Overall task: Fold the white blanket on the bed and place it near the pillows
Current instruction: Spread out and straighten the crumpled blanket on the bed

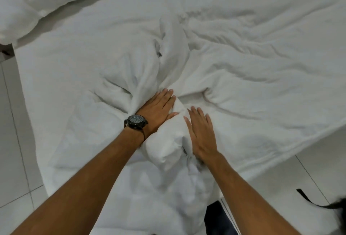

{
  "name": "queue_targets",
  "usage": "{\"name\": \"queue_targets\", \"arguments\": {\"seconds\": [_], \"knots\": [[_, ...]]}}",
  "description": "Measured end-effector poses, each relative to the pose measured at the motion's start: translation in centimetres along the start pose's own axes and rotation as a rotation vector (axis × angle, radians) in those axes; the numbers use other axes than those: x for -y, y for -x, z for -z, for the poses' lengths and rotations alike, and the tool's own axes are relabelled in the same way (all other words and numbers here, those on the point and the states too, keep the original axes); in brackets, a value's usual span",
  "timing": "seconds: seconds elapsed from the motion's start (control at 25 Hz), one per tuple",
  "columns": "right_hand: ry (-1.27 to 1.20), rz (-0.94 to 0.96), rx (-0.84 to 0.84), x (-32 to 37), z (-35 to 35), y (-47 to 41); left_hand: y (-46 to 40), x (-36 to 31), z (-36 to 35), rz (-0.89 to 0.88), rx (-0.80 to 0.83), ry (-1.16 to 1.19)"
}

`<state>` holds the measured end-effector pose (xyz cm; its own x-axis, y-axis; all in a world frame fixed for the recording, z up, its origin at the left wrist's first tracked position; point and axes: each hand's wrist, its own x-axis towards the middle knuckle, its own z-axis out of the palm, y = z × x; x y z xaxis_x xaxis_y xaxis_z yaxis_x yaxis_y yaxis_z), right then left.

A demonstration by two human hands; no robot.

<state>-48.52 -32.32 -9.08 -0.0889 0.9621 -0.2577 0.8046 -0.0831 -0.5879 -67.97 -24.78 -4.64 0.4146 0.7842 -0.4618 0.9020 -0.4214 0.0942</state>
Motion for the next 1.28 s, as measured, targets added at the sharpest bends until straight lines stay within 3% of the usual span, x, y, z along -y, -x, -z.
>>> {"name": "queue_targets", "arguments": {"seconds": [0.2,0.4,0.56,0.6,0.68,1.0,1.12,1.28], "knots": [[-0.071,-0.115,-0.099,7.2,-1.7,4.0,5.8,4.0,-3.7,-0.112,-0.154,0.027],[0.072,-0.234,-0.254,14.7,-6.3,7.5,12.1,9.9,-7.6,-0.201,-0.249,0.144],[0.126,-0.276,-0.27,16.9,-7.4,9.2,15.0,11.4,-6.8,-0.042,-0.349,0.856],[0.128,-0.28,-0.262,17.5,-7.7,9.5,15.3,11.5,-6.2,-0.005,-0.406,0.903],[0.121,-0.281,-0.208,18.8,-8.7,9.7,15.4,12.0,-5.0,0.071,-0.472,0.911],[-0.079,-0.224,-0.03,24.0,-11.6,11.4,14.8,11.9,-1.0,0.299,-0.379,0.751],[-0.155,-0.189,0.021,27.8,-14.0,12.0,15.0,13.1,-0.6,0.29,-0.218,0.732],[-0.106,-0.134,0.105,36.3,-19.7,10.9,15.8,18.2,-0.7,0.205,-0.171,0.684]]}}
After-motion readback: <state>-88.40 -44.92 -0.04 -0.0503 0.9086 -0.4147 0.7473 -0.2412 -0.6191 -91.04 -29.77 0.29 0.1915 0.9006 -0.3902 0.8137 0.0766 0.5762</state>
